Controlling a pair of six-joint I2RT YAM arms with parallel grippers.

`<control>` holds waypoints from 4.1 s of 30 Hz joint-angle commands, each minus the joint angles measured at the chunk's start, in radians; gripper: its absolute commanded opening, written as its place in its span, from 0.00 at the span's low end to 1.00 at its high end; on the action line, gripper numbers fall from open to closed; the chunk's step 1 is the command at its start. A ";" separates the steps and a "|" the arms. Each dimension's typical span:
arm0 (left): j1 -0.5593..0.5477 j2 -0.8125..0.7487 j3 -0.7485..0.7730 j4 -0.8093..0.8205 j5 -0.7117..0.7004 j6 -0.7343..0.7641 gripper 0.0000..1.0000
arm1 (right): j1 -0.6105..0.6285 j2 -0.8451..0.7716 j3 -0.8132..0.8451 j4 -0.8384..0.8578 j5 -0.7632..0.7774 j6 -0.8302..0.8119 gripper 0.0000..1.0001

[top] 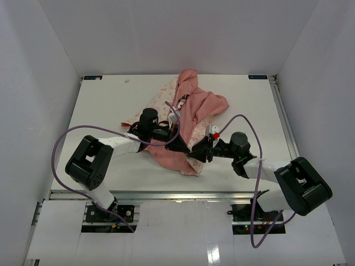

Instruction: Zip up the jacket

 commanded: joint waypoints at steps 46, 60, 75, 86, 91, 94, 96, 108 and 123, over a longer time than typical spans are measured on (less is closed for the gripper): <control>0.124 -0.098 0.352 -0.697 -0.782 0.064 0.54 | -0.009 -0.013 -0.158 0.371 0.035 0.141 0.08; 0.172 0.099 0.578 -1.047 -0.875 0.229 0.60 | -0.035 -0.208 -0.188 0.200 0.041 0.065 0.08; 0.158 0.202 0.596 -1.057 -1.018 0.221 0.59 | -0.035 -0.202 -0.206 0.224 0.037 0.065 0.08; 0.105 0.288 0.614 -1.024 -1.170 0.190 0.57 | -0.035 -0.194 -0.211 0.232 0.040 0.058 0.08; 0.071 0.325 0.621 -1.019 -1.272 0.180 0.53 | -0.035 -0.194 -0.214 0.235 0.040 0.055 0.08; 0.060 0.332 0.621 -1.015 -1.311 0.169 0.44 | -0.036 -0.190 -0.215 0.235 0.043 0.057 0.08; 0.060 0.326 0.614 -1.002 -1.317 0.160 0.32 | -0.035 -0.188 -0.216 0.235 0.043 0.057 0.08; 0.060 0.266 0.571 -0.959 -1.223 0.154 0.39 | -0.036 -0.174 -0.205 0.229 0.041 0.055 0.08; 0.107 0.193 0.546 -0.964 -1.221 0.120 0.51 | -0.036 -0.159 -0.193 0.214 0.039 0.049 0.08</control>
